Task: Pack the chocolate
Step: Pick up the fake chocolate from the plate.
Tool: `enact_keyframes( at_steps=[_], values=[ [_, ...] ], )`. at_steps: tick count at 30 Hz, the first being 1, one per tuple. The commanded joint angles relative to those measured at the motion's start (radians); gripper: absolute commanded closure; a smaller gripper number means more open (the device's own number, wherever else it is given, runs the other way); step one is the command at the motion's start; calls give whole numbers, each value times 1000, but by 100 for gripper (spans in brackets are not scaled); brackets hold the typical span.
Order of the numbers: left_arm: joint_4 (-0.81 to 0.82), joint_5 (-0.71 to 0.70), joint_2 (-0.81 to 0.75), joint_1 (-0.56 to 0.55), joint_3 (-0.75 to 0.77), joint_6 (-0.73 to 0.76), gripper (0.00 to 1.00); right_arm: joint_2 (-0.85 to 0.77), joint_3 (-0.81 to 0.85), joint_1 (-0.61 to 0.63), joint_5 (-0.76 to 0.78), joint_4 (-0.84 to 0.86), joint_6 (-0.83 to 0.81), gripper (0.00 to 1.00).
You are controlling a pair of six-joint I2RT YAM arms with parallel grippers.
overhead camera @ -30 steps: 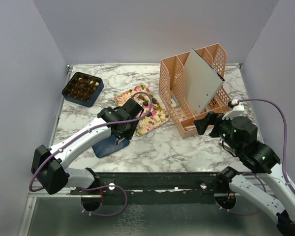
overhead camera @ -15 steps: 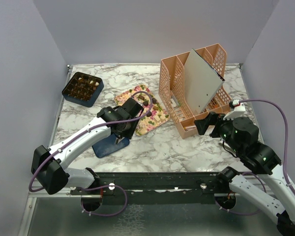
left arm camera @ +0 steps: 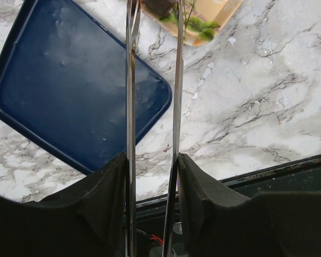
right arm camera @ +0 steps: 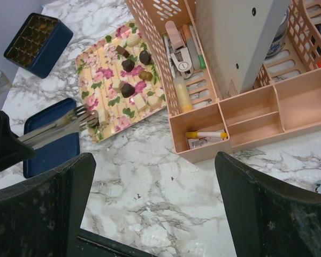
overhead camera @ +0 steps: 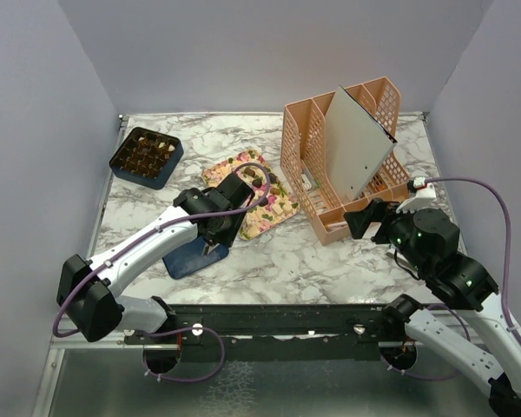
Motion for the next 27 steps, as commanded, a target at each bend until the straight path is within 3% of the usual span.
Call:
enact_keyframes(
  at_steps=[1, 18, 27],
  values=[
    [-38, -4, 12, -6, 40, -1, 55, -16, -22, 2, 22, -8, 12, 2],
    [-22, 7, 50, -6, 50, 31, 56, -15, -27, 3, 39, -10, 1, 2],
    [-23, -5, 39, -8, 56, 28, 66, -15, -27, 2, 42, -8, 2, 2]
  ],
)
